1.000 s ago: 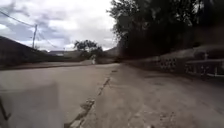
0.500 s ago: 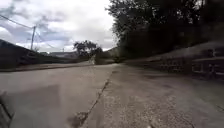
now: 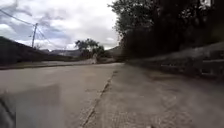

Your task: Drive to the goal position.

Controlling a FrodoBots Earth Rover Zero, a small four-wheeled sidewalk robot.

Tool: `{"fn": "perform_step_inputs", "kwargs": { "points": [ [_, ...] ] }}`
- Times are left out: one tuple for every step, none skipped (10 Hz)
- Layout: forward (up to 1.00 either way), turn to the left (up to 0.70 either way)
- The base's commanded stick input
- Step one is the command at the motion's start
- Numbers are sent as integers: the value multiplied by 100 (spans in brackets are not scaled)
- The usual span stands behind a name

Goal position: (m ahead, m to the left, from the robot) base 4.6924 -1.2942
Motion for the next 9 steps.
{"fn": "perform_step_inputs", "kwargs": {
  "points": [
    [70,0],
    [70,0],
    [70,0],
    [70,0],
    [70,0],
    [70,0],
    [70,0],
    [70,0],
    [70,0]
  ]
}}
